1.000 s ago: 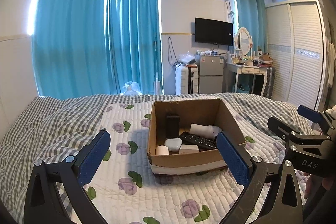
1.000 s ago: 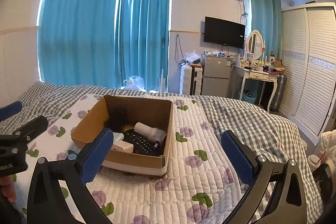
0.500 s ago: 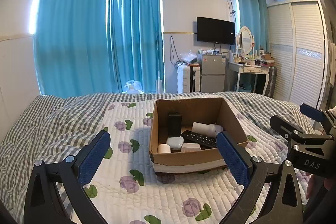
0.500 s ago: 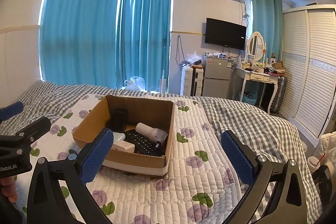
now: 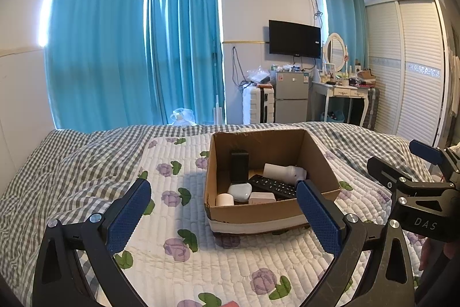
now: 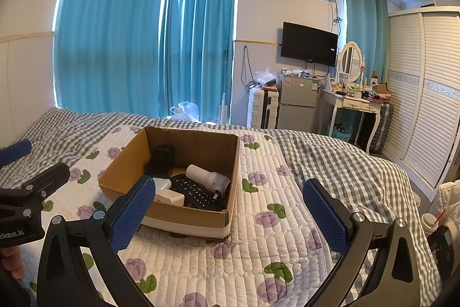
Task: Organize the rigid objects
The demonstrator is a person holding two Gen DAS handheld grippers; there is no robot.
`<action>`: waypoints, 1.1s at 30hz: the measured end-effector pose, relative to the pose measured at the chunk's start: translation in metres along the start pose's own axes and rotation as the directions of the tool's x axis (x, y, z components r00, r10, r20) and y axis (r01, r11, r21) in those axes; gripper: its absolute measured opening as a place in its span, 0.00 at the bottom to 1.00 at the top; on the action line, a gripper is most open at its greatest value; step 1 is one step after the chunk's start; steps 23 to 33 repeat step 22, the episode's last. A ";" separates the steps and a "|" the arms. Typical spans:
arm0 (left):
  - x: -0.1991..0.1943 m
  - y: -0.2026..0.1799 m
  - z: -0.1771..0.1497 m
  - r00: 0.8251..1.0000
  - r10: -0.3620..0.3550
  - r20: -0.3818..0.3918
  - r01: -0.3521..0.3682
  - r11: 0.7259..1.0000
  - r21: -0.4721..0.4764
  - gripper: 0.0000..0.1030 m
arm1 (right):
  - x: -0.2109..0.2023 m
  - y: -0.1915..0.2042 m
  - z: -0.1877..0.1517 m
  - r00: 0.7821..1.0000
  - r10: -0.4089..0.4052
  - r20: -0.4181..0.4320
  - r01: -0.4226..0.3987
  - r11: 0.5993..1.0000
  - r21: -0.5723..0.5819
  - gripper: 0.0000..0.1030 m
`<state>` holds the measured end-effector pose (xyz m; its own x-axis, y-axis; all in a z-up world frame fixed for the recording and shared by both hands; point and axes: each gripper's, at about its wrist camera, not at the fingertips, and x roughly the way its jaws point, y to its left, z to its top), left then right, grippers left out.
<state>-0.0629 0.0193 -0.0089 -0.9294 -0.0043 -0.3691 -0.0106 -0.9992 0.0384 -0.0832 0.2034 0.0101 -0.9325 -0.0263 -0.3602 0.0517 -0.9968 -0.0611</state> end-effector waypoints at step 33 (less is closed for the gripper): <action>-0.002 0.002 0.000 1.000 0.006 -0.003 -0.006 1.000 0.000 1.00 | 0.003 0.000 -0.004 1.000 0.000 -0.014 0.000 1.000 -0.002 1.00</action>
